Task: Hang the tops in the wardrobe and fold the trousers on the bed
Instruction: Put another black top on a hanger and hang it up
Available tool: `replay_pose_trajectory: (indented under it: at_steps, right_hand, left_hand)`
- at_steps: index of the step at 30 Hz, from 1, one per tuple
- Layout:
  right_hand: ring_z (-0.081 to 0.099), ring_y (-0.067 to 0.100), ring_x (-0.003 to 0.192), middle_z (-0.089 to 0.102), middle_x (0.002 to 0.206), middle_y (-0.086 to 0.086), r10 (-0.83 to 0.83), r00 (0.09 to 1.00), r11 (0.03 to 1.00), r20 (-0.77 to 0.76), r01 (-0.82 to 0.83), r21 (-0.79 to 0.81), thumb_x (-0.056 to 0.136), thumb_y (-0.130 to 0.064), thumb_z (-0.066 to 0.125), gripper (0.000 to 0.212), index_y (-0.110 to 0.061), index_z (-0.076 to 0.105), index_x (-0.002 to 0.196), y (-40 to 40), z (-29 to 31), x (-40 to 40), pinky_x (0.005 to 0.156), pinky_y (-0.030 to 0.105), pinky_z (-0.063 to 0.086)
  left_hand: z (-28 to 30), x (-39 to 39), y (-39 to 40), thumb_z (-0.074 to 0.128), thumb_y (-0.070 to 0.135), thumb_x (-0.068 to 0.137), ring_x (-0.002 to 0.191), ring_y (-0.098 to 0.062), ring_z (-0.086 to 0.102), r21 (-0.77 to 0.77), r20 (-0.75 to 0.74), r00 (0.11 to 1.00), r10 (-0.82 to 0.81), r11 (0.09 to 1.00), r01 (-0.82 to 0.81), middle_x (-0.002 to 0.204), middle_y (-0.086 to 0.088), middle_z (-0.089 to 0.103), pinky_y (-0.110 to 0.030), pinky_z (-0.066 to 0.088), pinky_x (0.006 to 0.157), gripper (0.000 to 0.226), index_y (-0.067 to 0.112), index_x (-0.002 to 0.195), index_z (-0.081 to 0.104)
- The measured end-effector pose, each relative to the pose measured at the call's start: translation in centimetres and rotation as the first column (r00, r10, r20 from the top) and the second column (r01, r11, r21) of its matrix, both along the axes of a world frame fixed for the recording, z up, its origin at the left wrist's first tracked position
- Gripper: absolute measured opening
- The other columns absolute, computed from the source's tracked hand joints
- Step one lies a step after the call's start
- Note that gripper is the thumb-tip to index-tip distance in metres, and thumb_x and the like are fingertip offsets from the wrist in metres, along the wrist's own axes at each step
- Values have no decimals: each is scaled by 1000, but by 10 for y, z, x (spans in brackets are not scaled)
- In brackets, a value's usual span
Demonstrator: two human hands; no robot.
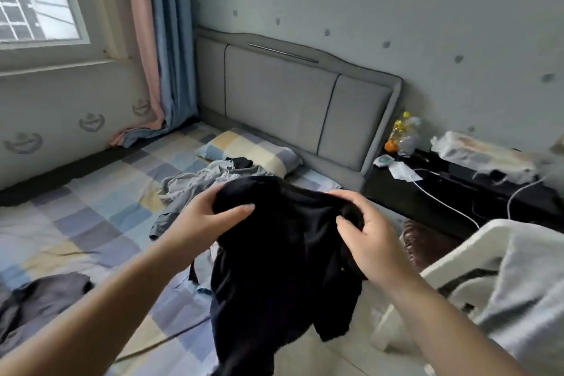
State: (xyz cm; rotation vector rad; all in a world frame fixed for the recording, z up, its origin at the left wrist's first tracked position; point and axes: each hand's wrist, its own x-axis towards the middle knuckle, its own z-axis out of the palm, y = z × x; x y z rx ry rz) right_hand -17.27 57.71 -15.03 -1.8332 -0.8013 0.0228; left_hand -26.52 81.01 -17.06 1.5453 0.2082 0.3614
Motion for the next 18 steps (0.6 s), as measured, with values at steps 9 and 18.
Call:
replay_pose_trajectory:
  at_steps: [9, 18]
  right_hand:
    - [62, -4, 88, 66, 94, -21, -113, 987, 992, 115, 118, -33, 93, -17, 56, 25, -41, 60, 96, -165, 60, -4, 74, 6, 45]
    - [61, -5, 96, 68, 96, -22, -333, 934, 917, 132, 353, -188, 92, -28, 59, 14, -40, 62, 99, -330, 99, -4, 88, 17, 44]
  left_hand:
    - [63, 61, -136, 81, 48, 68, 114, 4, 57, 300, -61, 812, -581, 765, 570, 122, 18, 62, -13, 47, 90, 56, 50, 119, 58]
    - [99, 125, -281, 71, 44, 78, 84, -27, 62, 365, 32, 650, -759, 615, 699, 90, -8, 67, -35, 48, 84, 19, 29, 89, 72]
